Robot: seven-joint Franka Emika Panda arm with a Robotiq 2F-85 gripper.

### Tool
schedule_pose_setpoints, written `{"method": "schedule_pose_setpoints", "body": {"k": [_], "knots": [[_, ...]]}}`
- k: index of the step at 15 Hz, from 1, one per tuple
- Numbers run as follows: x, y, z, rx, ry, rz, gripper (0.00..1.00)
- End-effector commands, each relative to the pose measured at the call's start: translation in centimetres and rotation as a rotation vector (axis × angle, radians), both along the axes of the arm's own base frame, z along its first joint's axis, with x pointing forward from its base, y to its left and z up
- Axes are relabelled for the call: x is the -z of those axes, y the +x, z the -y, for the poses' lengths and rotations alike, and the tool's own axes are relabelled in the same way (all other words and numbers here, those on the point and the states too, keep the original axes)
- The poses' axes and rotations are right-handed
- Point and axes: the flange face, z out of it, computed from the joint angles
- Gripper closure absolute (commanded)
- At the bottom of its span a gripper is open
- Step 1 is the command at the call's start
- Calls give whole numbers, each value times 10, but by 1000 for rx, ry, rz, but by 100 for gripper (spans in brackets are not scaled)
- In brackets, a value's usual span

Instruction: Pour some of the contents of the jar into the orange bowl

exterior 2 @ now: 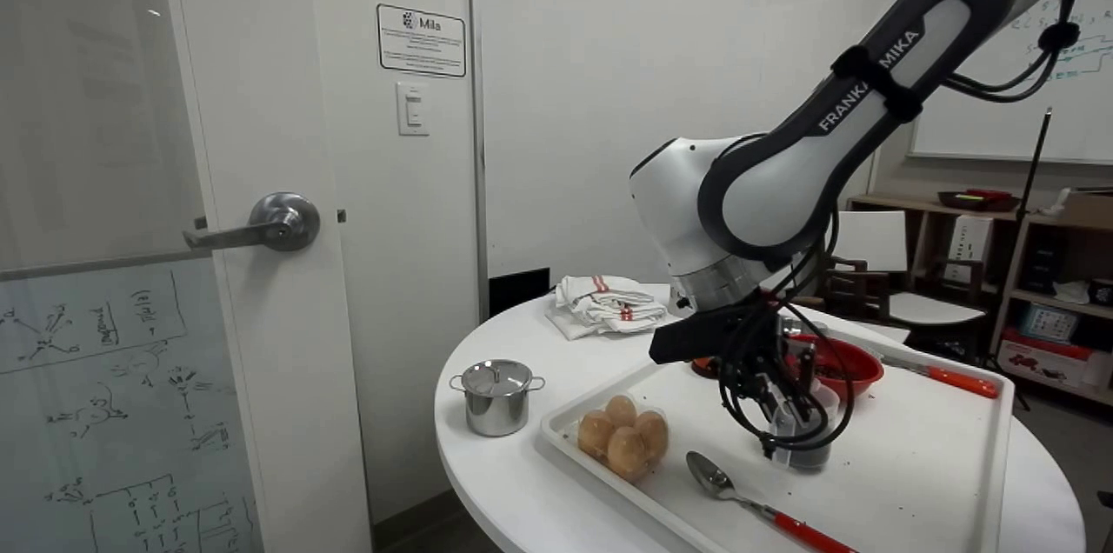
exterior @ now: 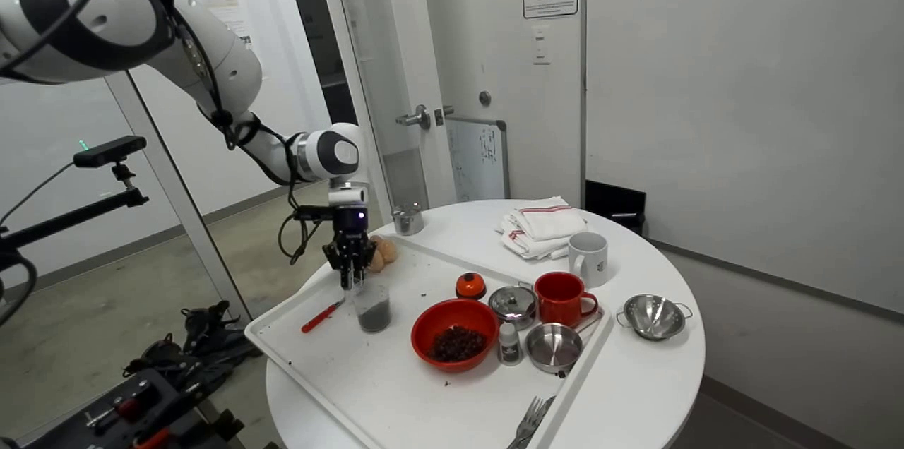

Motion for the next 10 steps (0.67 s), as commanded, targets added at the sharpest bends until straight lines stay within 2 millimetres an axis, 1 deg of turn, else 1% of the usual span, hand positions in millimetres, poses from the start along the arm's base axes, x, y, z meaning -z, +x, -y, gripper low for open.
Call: {"method": "schedule_pose_setpoints", "body": {"k": [1, 2, 4, 5, 6, 7, 8, 10], "knots": [[5, 8, -5, 1, -24, 25, 45], [5, 9, -5, 0, -23, 26, 40], [6, 9, -4, 0, -12, 9, 24], [4, 4, -2, 2, -1, 6, 17], [4, 4, -2, 2, -1, 5, 34], [4, 3, -2, 2, -1, 5, 27], [4, 3, -2, 2, -1, 5, 19], [4, 3, -2, 2, -1, 5, 17]]}}
